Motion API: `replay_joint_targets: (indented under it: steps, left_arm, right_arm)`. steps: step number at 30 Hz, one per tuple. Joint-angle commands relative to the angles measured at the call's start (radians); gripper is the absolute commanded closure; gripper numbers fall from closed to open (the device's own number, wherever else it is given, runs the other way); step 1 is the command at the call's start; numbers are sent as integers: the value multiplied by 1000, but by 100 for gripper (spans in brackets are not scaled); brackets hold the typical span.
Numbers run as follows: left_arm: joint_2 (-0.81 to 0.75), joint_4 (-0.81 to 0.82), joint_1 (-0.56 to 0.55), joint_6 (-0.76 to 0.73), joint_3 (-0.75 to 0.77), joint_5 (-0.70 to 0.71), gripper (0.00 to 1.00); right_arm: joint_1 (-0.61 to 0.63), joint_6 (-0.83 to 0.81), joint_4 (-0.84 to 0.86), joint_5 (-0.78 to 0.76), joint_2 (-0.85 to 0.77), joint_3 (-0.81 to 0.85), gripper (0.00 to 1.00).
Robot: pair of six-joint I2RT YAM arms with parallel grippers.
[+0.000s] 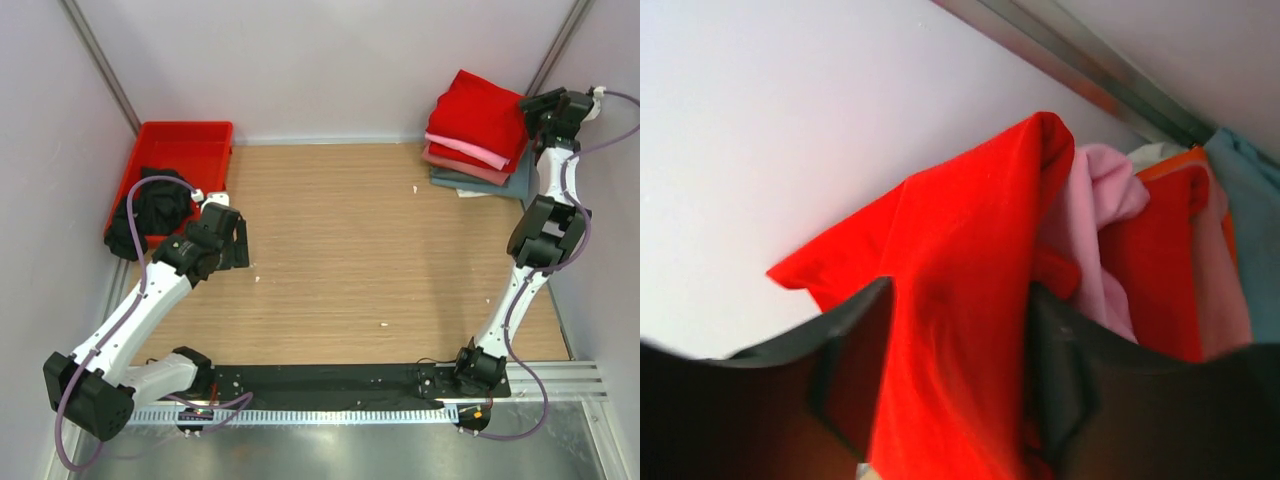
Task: Fold and stack the t-shirts
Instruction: Neatly place the folded tshirt to the corner, then reset both grippers
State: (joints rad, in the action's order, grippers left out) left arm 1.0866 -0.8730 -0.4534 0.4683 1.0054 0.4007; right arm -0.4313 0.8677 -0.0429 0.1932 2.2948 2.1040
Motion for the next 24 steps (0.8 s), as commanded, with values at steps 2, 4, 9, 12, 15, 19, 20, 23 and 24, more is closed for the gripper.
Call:
replay_joint_targets:
  steps: [2, 4, 9, 12, 15, 19, 20, 23, 24]
  left_arm:
    - [1, 5, -2, 15, 18, 15, 21]
    - [2, 5, -2, 16, 18, 17, 21]
    - [4, 0, -2, 15, 21, 9, 21]
    - [-7, 0, -2, 10, 24, 7, 21]
    - [-14, 6, -2, 7, 22, -5, 21]
    - [-14, 8, -2, 4, 22, -17, 20]
    - [-16, 6, -2, 4, 22, -20, 20]
    - [-22, 8, -2, 4, 21, -22, 21]
    - [-25, 8, -2, 4, 21, -22, 20]
  right_arm:
    - [-83, -121, -150, -107, 59, 171, 28]
    - [-81, -134, -155, -173, 19, 131, 23]
    - [-81, -177, -250, -305, -113, 111, 19]
    - [-80, -202, -271, -374, -202, 85, 16]
    - [-70, -225, -267, -458, -308, 33, 13]
    - [-52, -240, -242, -540, -389, -6, 4]
    - [-49, -237, -250, -537, -396, 2, 3]
    - [-32, -231, -255, -508, -437, 1, 3]
    - [-11, -230, -249, -499, -455, -15, 3]
